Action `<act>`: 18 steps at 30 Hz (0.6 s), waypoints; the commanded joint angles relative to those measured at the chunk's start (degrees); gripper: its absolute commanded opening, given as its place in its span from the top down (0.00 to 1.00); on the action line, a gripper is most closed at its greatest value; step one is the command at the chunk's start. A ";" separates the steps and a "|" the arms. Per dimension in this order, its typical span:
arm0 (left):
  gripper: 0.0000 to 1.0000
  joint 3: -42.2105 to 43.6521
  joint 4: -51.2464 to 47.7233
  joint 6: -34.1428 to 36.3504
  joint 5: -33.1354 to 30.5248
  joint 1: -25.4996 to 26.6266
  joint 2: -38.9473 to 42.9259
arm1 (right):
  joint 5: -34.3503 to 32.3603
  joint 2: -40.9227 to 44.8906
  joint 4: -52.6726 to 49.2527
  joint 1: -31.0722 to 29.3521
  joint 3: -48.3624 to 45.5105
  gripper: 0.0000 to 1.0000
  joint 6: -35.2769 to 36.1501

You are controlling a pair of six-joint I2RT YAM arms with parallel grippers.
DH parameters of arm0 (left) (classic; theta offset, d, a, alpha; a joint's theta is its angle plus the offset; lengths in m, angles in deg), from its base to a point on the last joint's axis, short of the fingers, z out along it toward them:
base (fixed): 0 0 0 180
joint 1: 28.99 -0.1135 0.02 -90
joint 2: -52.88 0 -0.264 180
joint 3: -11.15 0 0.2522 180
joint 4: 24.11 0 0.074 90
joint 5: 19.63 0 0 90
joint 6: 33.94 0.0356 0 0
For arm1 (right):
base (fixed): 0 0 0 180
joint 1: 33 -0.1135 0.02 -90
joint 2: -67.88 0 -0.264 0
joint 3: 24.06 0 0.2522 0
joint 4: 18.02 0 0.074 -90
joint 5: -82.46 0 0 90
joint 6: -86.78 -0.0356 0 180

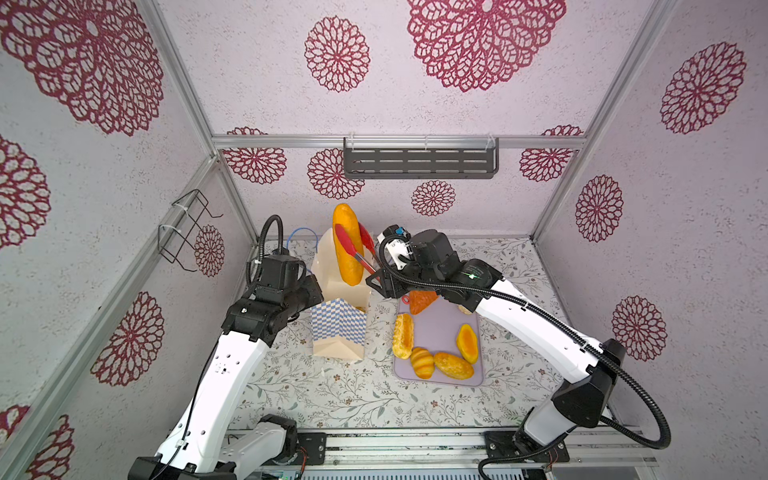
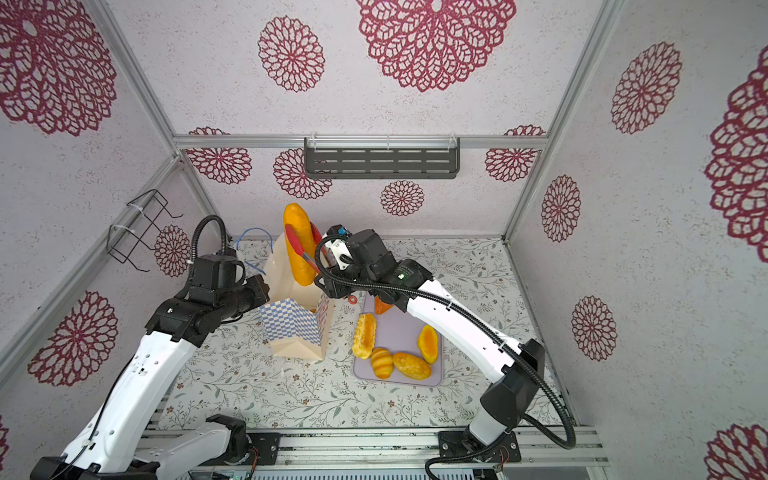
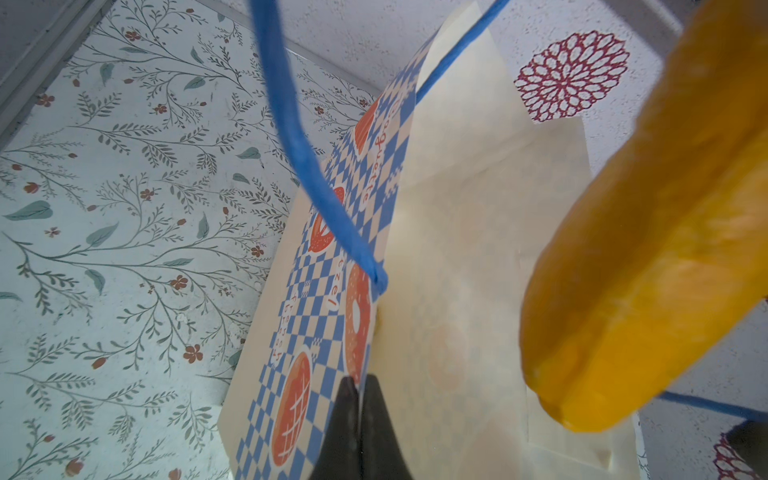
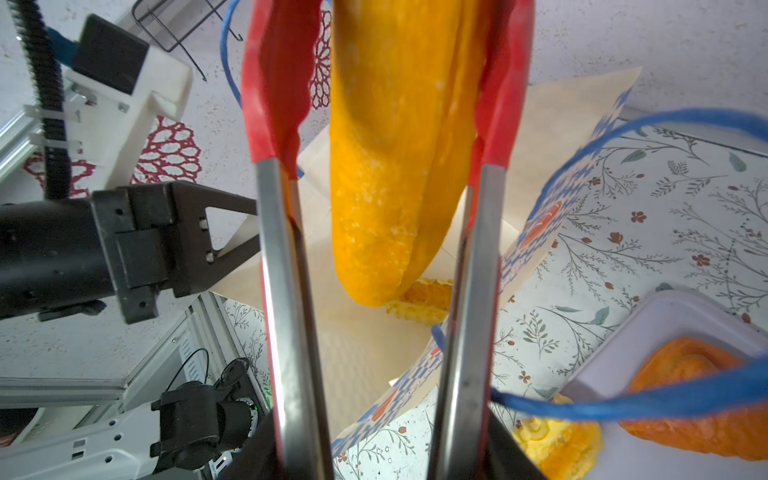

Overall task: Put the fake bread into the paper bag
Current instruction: 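Lower the baguette into the bag and open the tongs, then raise the empty tongs and move them back over the tray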

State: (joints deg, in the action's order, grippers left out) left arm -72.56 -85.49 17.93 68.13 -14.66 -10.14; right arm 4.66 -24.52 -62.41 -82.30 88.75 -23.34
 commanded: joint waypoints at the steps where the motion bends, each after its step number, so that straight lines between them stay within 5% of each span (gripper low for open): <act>1: 1.00 -1.77 1.81 0.08 -0.44 0.45 0.01 | 0.02 2.93 3.83 -0.27 1.28 0.44 0.26; 18: 1.00 -0.12 2.39 0.34 -1.14 0.50 0.59 | -7.80 9.31 1.09 1.59 1.93 0.46 1.68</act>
State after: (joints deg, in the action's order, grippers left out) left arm -72.61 -85.51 17.97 67.88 -14.49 -10.14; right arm 1.06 -21.53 -62.78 -81.82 88.75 -22.95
